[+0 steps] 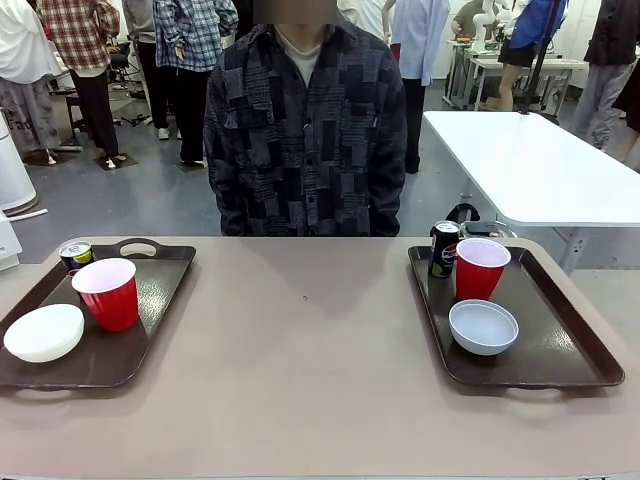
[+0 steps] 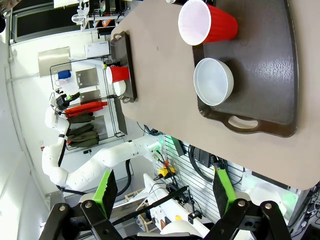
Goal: Prepare tableware on both trays.
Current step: Pick up a Picnic Bowl from the table and place it on a Handle tray.
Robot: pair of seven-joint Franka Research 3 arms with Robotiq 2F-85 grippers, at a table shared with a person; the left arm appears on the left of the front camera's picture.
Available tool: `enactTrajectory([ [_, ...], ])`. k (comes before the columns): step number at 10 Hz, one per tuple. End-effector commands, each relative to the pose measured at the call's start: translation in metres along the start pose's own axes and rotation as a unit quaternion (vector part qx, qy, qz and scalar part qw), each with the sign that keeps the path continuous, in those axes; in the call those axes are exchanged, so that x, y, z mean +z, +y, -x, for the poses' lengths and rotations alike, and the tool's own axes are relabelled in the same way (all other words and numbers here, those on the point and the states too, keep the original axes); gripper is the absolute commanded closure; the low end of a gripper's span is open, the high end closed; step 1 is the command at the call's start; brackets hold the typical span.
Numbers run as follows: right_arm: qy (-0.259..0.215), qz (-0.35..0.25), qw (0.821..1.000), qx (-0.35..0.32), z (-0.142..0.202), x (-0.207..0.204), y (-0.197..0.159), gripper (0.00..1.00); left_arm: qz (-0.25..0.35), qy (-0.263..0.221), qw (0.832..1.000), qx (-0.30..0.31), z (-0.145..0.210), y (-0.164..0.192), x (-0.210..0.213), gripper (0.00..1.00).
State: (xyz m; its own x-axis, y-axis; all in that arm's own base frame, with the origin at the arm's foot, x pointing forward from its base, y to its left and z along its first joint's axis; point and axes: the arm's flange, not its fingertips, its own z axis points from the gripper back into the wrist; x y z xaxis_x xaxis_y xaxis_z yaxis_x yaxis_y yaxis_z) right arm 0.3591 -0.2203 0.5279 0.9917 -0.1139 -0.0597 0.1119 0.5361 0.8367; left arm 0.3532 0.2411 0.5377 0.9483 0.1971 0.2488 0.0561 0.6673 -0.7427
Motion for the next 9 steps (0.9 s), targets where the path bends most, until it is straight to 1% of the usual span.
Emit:
enactTrajectory([
  [1, 0.000, -0.005, 1.000, 0.002, -0.0002, 0.0000, -0.0001, 0.00, 0.006, 0.000, 1.000, -0.002, -0.0012, -0.0008, 0.0030, 0.00],
  [9, 0.000, -0.005, 1.000, 0.002, -0.0002, 0.0000, -0.0001, 0.00, 0.006, 0.000, 1.000, -0.002, -0.0012, -0.0008, 0.0030, 0.00],
])
